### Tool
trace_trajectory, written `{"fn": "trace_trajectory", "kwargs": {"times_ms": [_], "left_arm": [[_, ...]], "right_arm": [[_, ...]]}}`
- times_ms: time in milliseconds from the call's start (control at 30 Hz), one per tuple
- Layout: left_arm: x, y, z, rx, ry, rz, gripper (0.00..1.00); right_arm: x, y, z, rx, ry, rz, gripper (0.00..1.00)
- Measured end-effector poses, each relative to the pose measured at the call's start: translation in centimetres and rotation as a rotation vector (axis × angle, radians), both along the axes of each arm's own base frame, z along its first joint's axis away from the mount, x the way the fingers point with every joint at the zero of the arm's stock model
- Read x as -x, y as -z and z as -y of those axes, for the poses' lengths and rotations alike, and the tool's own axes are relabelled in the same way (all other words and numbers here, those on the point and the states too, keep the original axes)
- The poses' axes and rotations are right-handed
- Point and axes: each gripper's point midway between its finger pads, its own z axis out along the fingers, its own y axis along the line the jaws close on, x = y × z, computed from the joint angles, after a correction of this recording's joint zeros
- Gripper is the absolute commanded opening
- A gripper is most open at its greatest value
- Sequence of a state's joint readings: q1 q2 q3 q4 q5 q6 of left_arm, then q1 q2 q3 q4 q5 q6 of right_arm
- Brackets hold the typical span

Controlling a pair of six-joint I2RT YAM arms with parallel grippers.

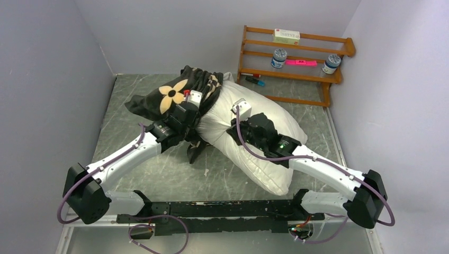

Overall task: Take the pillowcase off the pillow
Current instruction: Remove the pillow from the pillowcase.

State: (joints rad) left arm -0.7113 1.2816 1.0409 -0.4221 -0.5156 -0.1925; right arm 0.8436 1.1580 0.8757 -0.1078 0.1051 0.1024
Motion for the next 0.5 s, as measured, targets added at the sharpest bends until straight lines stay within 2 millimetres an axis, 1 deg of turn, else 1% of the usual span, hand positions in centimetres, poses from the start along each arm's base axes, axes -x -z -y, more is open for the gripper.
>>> {"fn": "trace_trajectory", "kwargs": {"times_ms": [67,200,333,500], "left_arm": [[-0.6,-0.3,-0.4,0.006,-0.009,0.002,0.11],[-2.0,-1.4,-1.2,0.041,-0.018,0.011,0.05],[-3.2,-2.5,-1.4,0.070,-0.018,0.023,0.05],[-3.8,-2.7,-1.7,0.081,-0.013,0.019,0.05]], "right_arm": [[0.1,-0.3,0.4,-0.008,0.008,0.006,0.00],[-0.1,-0.9,1.6,-0.021,0.037,0.014,0.00],[-0.4,-1.4,2.6,-0.029,0.065,0.018,0.00],[-0.4,-1.5,3.5,-0.025,0.082,0.011,0.00]]}}
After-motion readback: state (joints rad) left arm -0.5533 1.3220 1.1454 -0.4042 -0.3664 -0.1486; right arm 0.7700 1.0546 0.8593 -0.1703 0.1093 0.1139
